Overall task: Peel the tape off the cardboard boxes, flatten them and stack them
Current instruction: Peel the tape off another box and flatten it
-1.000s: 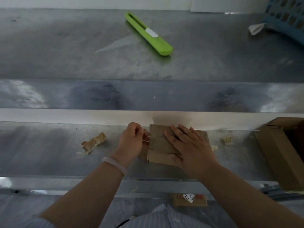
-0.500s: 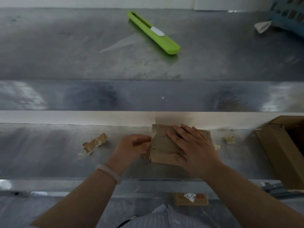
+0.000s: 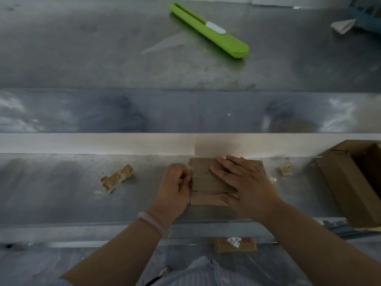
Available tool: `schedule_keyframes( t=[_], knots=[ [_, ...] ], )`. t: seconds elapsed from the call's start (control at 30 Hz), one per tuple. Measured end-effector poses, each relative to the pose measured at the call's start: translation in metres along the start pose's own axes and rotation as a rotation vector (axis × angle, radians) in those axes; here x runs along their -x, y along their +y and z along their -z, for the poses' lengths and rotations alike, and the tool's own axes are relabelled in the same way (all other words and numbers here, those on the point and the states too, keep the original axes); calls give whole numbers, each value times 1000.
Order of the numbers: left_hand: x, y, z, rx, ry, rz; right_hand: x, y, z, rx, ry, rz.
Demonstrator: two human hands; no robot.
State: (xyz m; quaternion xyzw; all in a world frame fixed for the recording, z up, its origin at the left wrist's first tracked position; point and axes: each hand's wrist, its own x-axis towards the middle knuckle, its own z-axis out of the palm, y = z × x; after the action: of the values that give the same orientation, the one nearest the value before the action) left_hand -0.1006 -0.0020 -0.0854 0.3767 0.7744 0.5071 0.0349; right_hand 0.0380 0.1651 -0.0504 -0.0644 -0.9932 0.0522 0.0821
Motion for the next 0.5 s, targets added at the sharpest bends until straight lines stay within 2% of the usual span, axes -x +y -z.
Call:
schedule_keyframes(
  t=[0.17,0.37,0.43,0.5],
  knots=[
    [-2,-4,5,-7,-12,-51,3,0,-2,-12,9,4],
    [-4,-5,20,-76,-109,-169,4,3,-2,-14,-9,27],
    [-2,-11,21,-1,-113,-96,3,3,-2,-24,-7,20],
    [1,-16,21,204,-147,104,2,3,-2,-48,-2,12]
  ],
)
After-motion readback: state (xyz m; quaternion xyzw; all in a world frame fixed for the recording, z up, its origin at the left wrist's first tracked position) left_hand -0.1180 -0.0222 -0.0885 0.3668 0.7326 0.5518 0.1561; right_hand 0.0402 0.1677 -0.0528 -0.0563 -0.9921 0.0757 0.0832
